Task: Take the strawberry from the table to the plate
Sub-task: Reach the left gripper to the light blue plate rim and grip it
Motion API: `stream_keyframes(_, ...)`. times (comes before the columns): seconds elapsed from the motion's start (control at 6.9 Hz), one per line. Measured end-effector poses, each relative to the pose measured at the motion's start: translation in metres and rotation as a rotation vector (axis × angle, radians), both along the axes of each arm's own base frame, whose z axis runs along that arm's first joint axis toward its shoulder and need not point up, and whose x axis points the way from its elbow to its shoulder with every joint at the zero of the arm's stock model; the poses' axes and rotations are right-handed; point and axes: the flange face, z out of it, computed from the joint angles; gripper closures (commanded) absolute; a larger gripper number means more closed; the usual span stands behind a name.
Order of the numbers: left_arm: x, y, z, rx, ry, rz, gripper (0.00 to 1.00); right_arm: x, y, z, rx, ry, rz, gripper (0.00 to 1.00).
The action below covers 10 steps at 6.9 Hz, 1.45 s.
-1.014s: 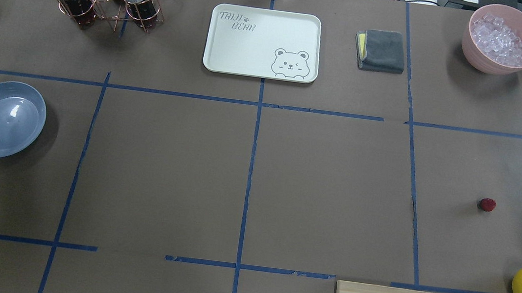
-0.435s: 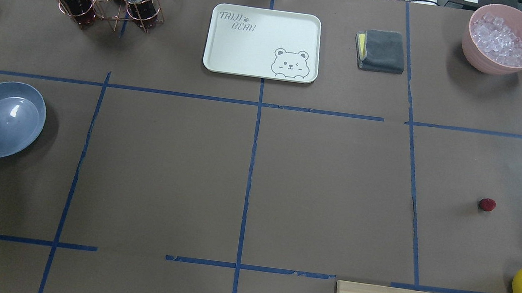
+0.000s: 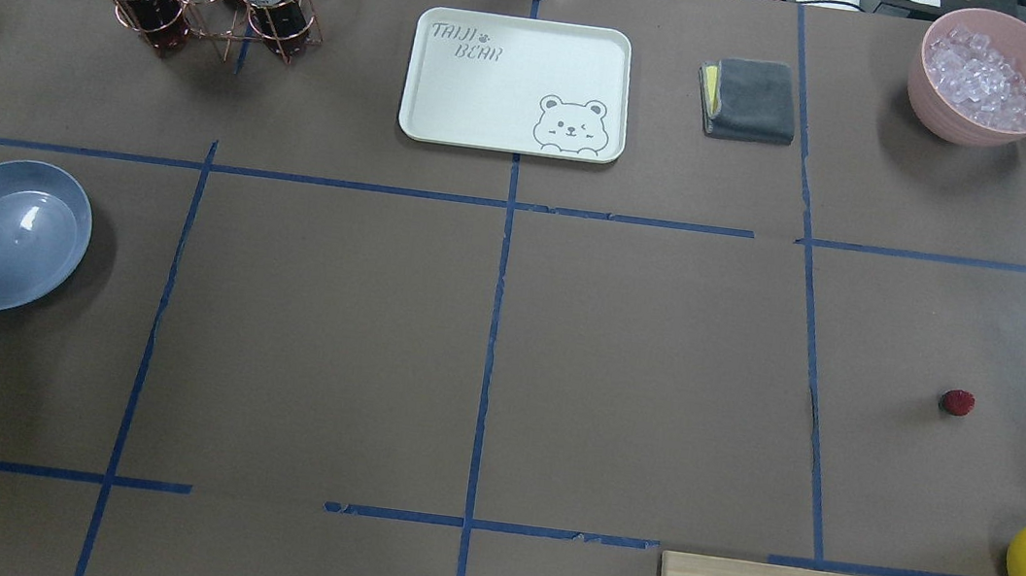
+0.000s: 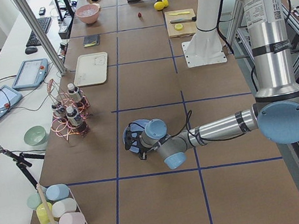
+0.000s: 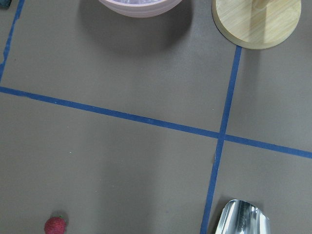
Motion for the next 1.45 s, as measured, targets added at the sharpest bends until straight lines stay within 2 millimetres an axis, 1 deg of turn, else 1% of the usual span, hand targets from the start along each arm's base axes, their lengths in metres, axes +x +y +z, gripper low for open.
stream_keyframes(0.14,0.002,0.001,-0.001,0.005,0.001,0.006,1.0,0.0,0.0,0.001,-0.002,0.0,0.0,0.0)
stream_keyframes(0.29,0.004,0.0,-0.011,0.021,0.01,0.013,1.0,0.0,0.0,0.002,-0.004,0.0,0.0,0.0)
stream_keyframes(0.43,0.006,-0.003,-0.031,0.039,0.03,0.021,1.0,0.0,0.001,0.002,-0.005,0.0,0.0,0.0)
stream_keyframes(0.58,0.011,-0.008,-0.061,0.043,0.051,0.035,1.0,0.0,0.001,0.002,-0.005,0.0,0.0,0.0)
stream_keyframes(0.72,0.017,-0.012,-0.103,0.034,0.071,0.046,1.0,0.0,0.001,0.003,-0.006,0.0,0.0,0.0)
stream_keyframes(0.87,0.027,-0.014,-0.145,0.023,0.096,0.049,1.0,0.0,0.002,0.003,-0.007,-0.001,0.0,0.0)
stream_keyframes(1.01,0.052,-0.015,-0.187,0.035,0.131,0.063,1.0,0.0,0.003,0.003,-0.008,-0.001,0.0,0.0)
stream_keyframes(1.16,0.095,-0.019,-0.232,0.065,0.168,0.085,1.0,0.0,0.004,0.004,-0.009,-0.001,0.0,0.0)
stream_keyframes(1.3,0.147,-0.022,-0.275,0.078,0.195,0.102,1.0,0.0,0.006,0.006,-0.013,-0.001,0.0,0.0)
stream_keyframes(1.45,0.205,-0.022,-0.322,0.08,0.206,0.115,1.0,0.001,0.007,0.007,-0.016,-0.001,0.001,0.0)
